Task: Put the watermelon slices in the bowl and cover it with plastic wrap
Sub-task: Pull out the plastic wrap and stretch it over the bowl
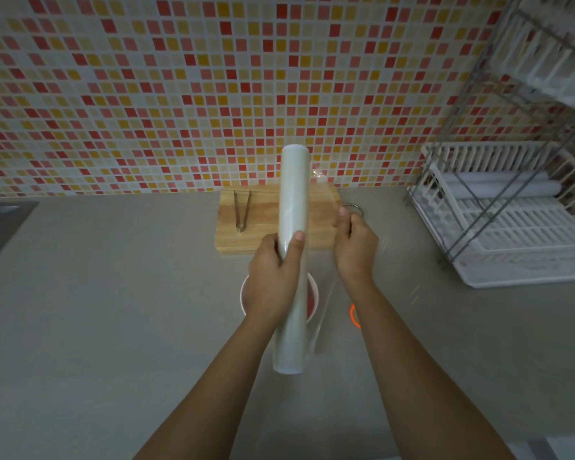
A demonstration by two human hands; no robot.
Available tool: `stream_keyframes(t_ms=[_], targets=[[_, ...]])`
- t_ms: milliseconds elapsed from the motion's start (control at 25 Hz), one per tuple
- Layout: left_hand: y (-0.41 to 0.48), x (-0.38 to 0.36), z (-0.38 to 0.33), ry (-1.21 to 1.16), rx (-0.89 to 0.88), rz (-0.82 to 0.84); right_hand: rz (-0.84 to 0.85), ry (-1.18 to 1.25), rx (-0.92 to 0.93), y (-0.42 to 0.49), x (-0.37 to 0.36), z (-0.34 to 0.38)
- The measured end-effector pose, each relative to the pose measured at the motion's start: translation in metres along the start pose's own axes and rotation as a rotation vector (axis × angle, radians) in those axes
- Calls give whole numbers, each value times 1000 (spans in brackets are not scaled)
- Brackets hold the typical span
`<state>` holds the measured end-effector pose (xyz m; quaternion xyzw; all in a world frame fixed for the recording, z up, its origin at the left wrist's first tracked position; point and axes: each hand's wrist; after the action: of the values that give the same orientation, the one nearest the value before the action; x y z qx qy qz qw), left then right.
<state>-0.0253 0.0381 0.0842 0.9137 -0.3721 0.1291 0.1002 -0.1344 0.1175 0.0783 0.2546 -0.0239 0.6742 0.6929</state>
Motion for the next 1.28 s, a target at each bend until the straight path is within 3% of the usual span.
stream_keyframes(t_ms=[160, 280, 480, 600, 960, 1040, 1160, 1280], targets=[[-3, -4, 10, -59, 240, 104, 46, 12, -6, 1, 6, -19], [-5, -10, 12, -27, 308, 118, 111, -15, -18, -1, 5, -35], [-6, -13, 28, 116, 215, 129, 176, -39, -136, -10, -5, -70], [-5, -5, 39, 87, 221, 155, 223, -21, -193, -13, -12, -82], [-3, 1, 41, 193, 162, 54, 195, 50, -186, -17, -27, -85], [-5, -3, 40, 205, 128, 31, 267, 167, -340, -12, -28, -83], [-9, -11, 40, 223, 102, 18, 501, 389, -618, 6, -30, -69], [-13, -17, 39, 259, 66, 7, 525, 374, -599, 27, -35, -51]])
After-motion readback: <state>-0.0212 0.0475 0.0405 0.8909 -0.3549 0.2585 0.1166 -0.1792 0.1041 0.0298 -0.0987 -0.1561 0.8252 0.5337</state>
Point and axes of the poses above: each hand's wrist, its own y-axis towards the middle knuckle, its own x-axis out of the back of the hand, z = x × y
